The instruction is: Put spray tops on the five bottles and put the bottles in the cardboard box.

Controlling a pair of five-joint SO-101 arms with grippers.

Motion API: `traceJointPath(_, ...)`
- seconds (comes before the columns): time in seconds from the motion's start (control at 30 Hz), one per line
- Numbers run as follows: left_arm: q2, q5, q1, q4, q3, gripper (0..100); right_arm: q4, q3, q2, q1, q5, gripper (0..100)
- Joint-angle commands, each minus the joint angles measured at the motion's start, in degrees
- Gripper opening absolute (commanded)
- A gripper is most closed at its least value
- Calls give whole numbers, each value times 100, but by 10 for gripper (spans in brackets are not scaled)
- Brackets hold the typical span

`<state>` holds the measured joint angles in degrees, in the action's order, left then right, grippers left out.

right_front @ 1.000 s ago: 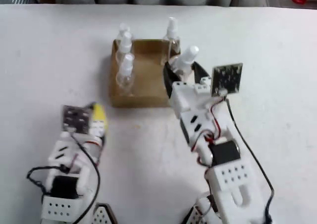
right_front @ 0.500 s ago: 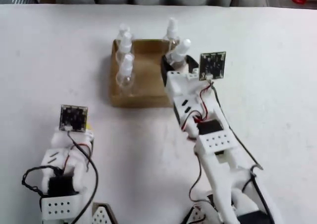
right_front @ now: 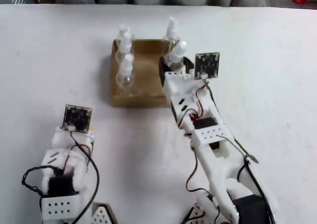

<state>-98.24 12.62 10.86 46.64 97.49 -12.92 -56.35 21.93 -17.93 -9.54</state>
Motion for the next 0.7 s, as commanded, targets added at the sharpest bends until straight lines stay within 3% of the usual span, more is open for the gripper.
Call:
traceJointPath(0.0,-48,53,57,9,-18,24,462,677,145,48,53,15)
traceJointPath(0.37,-48,53,92,88,-18,24,1640,1301,110,22,53,15)
traceJointPath(0.67,-48,62,66,79,-18,24,1771,1301,101,-13,53,15)
